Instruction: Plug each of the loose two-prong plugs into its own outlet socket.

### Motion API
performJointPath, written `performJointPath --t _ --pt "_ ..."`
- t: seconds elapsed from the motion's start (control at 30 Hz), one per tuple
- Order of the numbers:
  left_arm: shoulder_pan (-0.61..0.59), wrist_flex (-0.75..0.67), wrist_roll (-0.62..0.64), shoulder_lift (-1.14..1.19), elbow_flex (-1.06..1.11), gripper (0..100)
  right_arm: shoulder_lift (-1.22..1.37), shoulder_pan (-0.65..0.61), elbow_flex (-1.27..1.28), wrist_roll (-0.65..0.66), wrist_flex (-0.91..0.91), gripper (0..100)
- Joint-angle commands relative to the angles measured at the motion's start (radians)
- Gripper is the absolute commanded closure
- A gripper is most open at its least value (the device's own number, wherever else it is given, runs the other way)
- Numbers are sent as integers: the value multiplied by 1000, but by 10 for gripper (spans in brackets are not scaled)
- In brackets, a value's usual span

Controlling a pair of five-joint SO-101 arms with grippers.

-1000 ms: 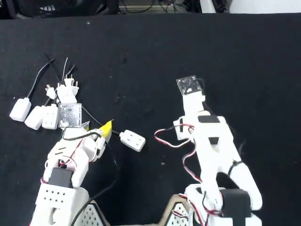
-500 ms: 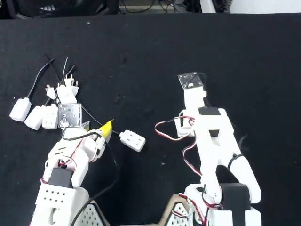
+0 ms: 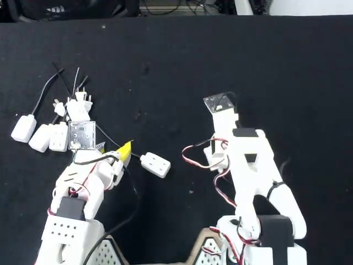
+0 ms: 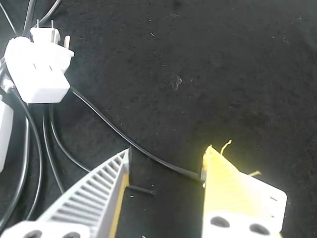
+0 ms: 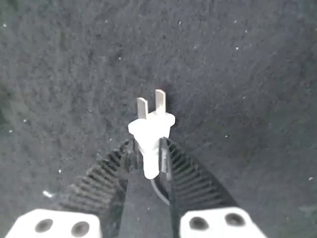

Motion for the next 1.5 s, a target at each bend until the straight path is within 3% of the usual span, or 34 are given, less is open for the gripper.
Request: performJointPath --t 0.0,0.27,0.43,0.67,0.87,1.3,1.47 --pt "-8 2 -14 -9 -8 765 -7 17 -8 9 -5 953" --pt "-8 2 -14 -11 -7 765 -1 21 21 17 -43 952" --pt "-8 2 -14 -11 -7 765 -8 26 16 135 -43 951" --pt "-8 2 -14 -11 -7 765 -8 25 -1 147 -72 951" --pt "-8 2 -14 -11 -8 765 -8 21 19 153 -64 825" --pt "-8 2 -14 -11 -10 765 -1 -49 47 153 -127 872" --pt "-8 2 -14 -11 -10 765 -16 17 16 180 -129 985"
